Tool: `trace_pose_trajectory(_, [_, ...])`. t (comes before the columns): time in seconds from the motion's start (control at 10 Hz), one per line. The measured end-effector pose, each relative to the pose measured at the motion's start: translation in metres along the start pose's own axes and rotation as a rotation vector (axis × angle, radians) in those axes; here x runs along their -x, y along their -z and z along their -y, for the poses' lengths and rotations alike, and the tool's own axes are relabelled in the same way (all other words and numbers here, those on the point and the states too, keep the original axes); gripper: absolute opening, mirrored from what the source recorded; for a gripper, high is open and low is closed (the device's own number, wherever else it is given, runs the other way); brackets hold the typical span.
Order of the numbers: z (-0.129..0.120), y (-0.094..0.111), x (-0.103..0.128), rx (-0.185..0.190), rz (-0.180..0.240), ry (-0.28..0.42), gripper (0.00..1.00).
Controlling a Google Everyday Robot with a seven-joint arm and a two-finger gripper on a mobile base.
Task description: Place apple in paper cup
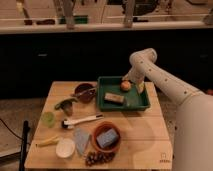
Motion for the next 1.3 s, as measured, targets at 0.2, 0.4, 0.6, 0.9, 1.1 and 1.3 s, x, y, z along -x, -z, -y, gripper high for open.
trace_pose_trajectory(0.2, [0.001, -0.002, -0.004, -0.052, -0.007, 0.029, 0.80])
trace_pose_trajectory(0.4, [0.003, -0.004, -0.008, -0.096, -0.016, 0.059, 0.80])
trace_pose_trajectory(0.6, [0.010, -0.008, -0.009, -0.127, -0.015, 0.108, 0.80])
trace_pose_trajectory(0.9, [0.013, -0.022, -0.014, -0.134, -0.004, 0.207, 0.80])
trace_pose_trajectory(1.1, [0.017, -0.035, -0.016, -0.126, 0.015, 0.254, 0.80])
trace_pose_trajectory(1.3, [0.022, -0.045, -0.020, -0.134, 0.045, 0.291, 0.80])
